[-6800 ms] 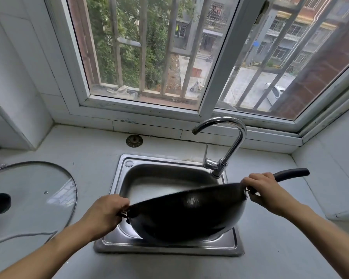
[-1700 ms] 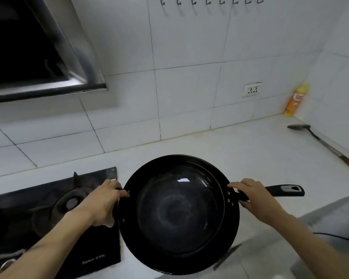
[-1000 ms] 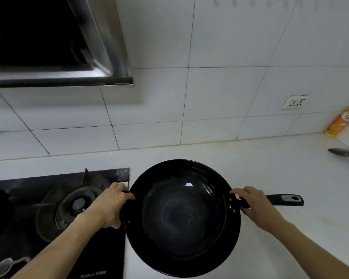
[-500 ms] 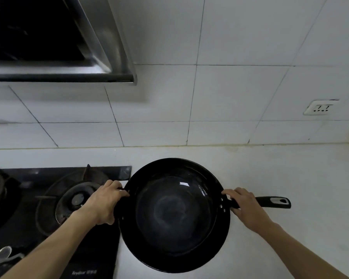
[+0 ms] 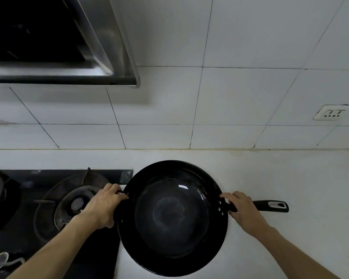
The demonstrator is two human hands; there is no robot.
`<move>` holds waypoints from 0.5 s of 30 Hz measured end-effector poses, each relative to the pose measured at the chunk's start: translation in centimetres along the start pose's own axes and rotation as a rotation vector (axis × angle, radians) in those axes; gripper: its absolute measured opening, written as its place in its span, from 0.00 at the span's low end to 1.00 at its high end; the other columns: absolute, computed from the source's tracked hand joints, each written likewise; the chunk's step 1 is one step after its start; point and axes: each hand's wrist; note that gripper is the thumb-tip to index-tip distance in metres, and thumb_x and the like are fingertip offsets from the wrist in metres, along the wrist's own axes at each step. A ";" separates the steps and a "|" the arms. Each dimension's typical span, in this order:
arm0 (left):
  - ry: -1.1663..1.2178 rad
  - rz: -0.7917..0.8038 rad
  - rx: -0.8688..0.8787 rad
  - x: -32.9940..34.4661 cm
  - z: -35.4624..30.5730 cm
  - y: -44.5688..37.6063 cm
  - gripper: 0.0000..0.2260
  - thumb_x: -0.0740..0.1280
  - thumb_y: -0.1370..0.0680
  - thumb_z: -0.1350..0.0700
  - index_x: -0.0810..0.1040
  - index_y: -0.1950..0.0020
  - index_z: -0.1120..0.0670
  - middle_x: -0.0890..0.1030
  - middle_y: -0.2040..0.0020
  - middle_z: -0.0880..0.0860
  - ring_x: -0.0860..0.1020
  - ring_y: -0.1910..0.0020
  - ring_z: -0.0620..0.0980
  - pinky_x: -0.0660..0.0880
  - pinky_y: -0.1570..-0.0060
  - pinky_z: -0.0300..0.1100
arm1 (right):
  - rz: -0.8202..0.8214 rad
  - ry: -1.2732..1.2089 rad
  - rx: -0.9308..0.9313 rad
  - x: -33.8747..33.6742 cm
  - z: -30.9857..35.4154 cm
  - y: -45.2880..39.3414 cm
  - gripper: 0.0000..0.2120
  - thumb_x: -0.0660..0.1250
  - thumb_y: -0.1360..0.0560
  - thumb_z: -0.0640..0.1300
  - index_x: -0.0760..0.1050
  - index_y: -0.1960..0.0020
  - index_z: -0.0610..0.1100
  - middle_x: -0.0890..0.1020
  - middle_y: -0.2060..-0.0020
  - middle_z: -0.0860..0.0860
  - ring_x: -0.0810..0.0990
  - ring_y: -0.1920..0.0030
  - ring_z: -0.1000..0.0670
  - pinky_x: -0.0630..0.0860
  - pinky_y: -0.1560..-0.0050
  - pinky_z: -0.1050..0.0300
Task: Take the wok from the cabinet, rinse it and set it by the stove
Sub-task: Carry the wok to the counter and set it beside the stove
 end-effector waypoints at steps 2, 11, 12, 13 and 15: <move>0.007 0.023 -0.011 0.3 -0.2 -0.1 0.37 0.73 0.41 0.50 0.71 0.31 0.42 0.67 0.34 0.50 0.65 0.36 0.52 0.71 0.40 0.41 | 0.000 0.002 0.000 0.2 -0.1 0.0 0.28 0.74 0.31 0.35 0.71 0.38 0.55 0.71 0.56 0.58 0.70 0.55 0.55 0.69 0.51 0.57; 0.038 0.047 -0.021 1.1 0.3 -0.5 0.39 0.74 0.41 0.52 0.70 0.30 0.43 0.66 0.31 0.51 0.64 0.33 0.53 0.70 0.37 0.43 | -0.003 -0.012 0.011 0.7 -0.6 -0.5 0.28 0.75 0.32 0.36 0.72 0.37 0.55 0.71 0.55 0.58 0.70 0.53 0.56 0.71 0.46 0.57; 0.036 0.053 -0.021 1.1 0.3 -0.5 0.39 0.74 0.41 0.52 0.69 0.29 0.43 0.65 0.30 0.51 0.63 0.31 0.53 0.68 0.36 0.43 | 0.007 -0.016 0.012 0.7 -0.7 -0.5 0.28 0.75 0.32 0.36 0.72 0.37 0.55 0.71 0.54 0.58 0.70 0.53 0.56 0.71 0.45 0.57; 0.027 0.060 -0.022 1.0 0.3 -0.4 0.39 0.74 0.40 0.52 0.69 0.29 0.43 0.64 0.29 0.51 0.62 0.30 0.53 0.67 0.35 0.44 | 0.015 -0.023 0.012 0.7 -0.7 -0.6 0.28 0.75 0.32 0.36 0.72 0.36 0.54 0.71 0.53 0.58 0.70 0.52 0.56 0.71 0.44 0.57; 0.003 0.054 -0.013 0.7 0.2 -0.4 0.40 0.74 0.41 0.50 0.69 0.29 0.42 0.64 0.29 0.51 0.62 0.29 0.54 0.64 0.33 0.46 | 0.037 -0.035 0.015 0.7 -0.7 -0.6 0.29 0.75 0.32 0.36 0.71 0.36 0.55 0.71 0.52 0.58 0.70 0.51 0.56 0.71 0.43 0.57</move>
Point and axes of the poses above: each hand's wrist, its own y-axis away from the middle knuckle, its own x-axis out of the palm, z = x × y
